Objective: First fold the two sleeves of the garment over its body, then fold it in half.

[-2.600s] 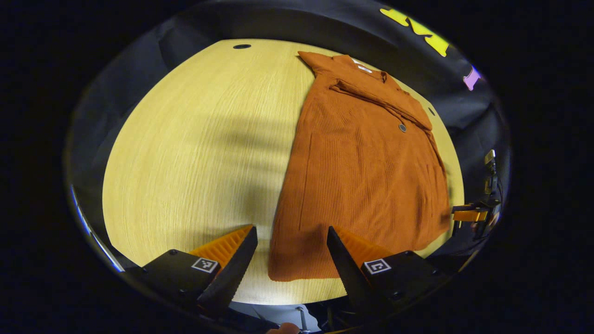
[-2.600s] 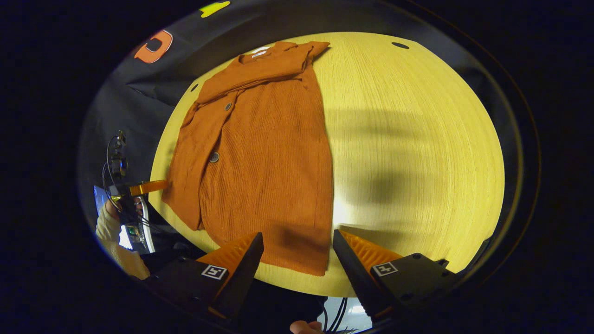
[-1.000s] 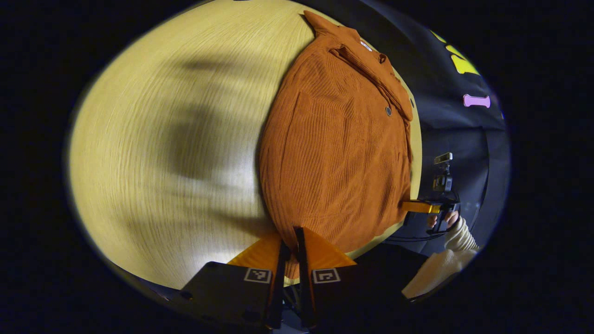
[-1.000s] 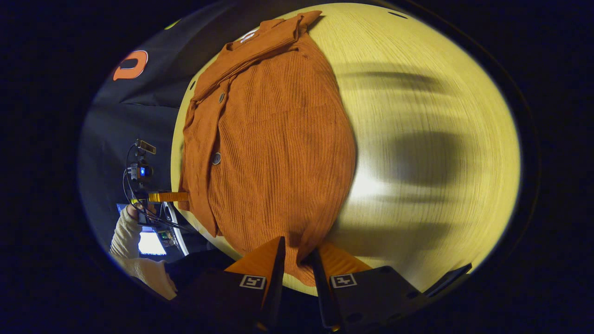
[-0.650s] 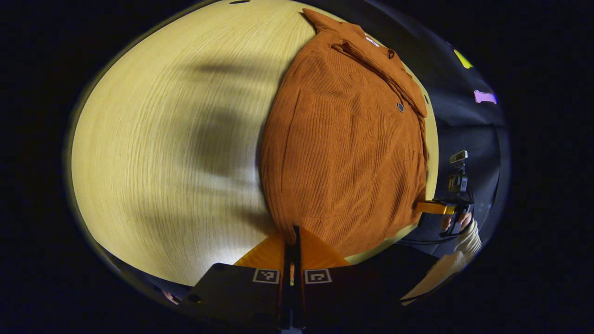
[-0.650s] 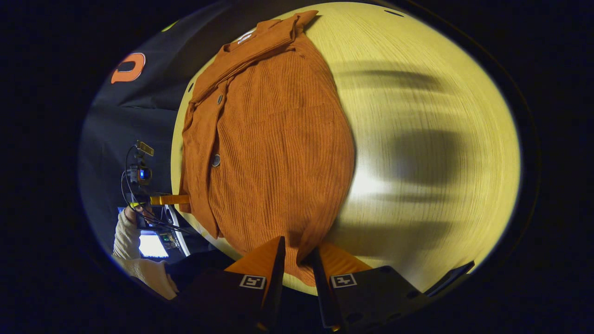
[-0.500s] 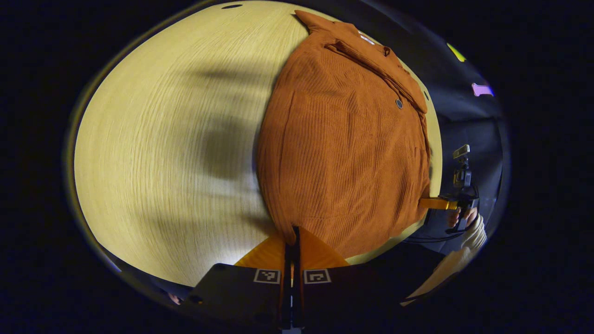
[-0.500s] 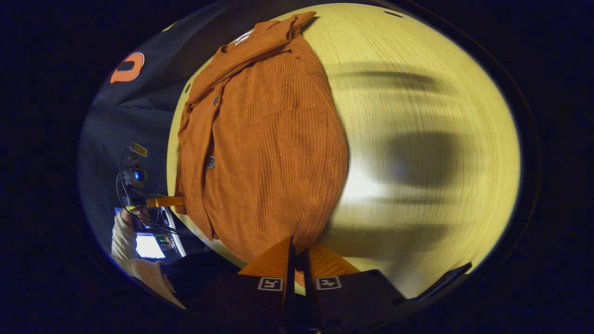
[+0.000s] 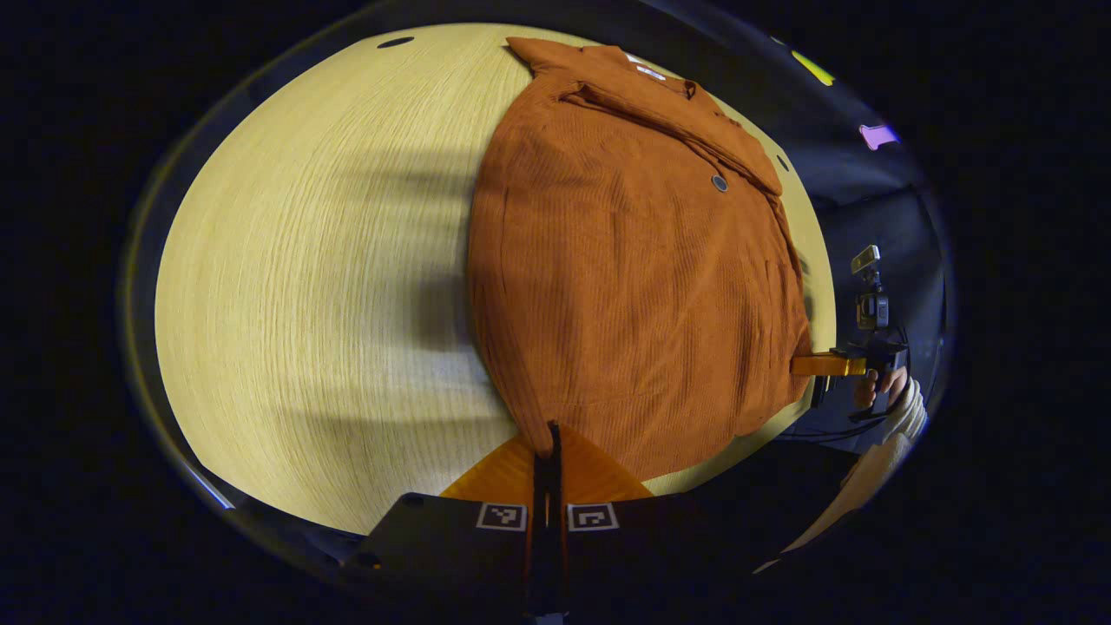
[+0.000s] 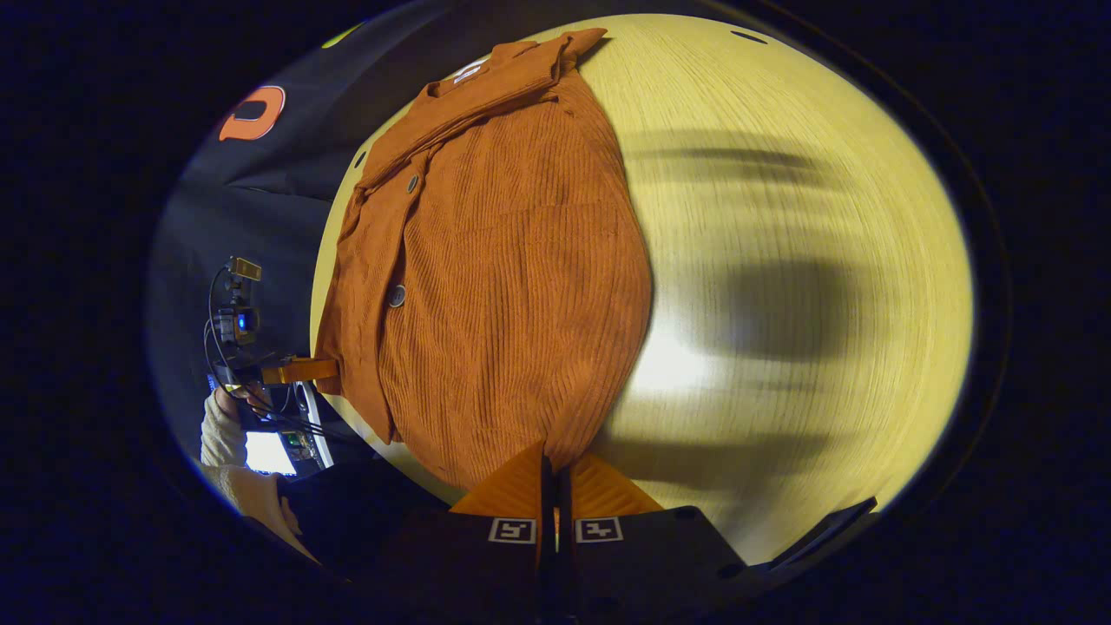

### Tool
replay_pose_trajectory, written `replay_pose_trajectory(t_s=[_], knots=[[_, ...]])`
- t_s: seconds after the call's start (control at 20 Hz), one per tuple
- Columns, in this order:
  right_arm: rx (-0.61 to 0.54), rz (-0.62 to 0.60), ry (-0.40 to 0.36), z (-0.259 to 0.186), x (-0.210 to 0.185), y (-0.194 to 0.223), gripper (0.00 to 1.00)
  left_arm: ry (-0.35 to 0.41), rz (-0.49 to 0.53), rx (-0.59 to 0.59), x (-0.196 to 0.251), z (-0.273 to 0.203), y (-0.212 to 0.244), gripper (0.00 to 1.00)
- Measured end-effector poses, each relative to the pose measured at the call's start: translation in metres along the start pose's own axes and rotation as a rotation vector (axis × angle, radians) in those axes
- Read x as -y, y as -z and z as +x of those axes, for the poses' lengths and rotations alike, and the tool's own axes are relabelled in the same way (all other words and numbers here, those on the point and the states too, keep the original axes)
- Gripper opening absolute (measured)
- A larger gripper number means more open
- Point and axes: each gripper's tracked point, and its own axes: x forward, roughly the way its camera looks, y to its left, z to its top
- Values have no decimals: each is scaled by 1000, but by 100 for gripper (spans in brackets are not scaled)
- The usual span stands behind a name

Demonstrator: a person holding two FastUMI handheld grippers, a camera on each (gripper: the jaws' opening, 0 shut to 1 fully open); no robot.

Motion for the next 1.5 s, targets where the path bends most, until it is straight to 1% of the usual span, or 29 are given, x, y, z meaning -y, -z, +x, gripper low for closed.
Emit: replay_pose_trajectory(t_s=[0.3,0.5,0.6,0.75,0.9,1.0,1.05,1.2,1.35,1.5], knots=[[75,3,-124,-34,-35,-12,2,-7,61,102,1,-14,-11,3],[139,-9,-187,-59,-63,-38,1,-15,119,149,1,-31,-16,4],[167,-31,-210,-75,-77,-52,2,-14,140,174,4,-40,-27,4],[210,-69,-225,-94,-93,-74,2,-6,198,239,12,-53,-60,4],[257,-73,-241,-111,-108,-102,2,6,272,297,24,-63,-86,3],[286,-69,-235,-121,-110,-121,1,3,324,308,23,-69,-102,4],[302,-63,-234,-126,-112,-130,1,-5,333,311,20,-71,-114,3],[347,-61,-218,-138,-122,-164,1,20,364,357,27,-90,-157,3],[403,-67,-200,-150,-132,-203,1,20,394,407,27,-94,-202,3],[463,-60,-188,-157,-142,-244,1,40,368,477,27,-96,-251,3]])
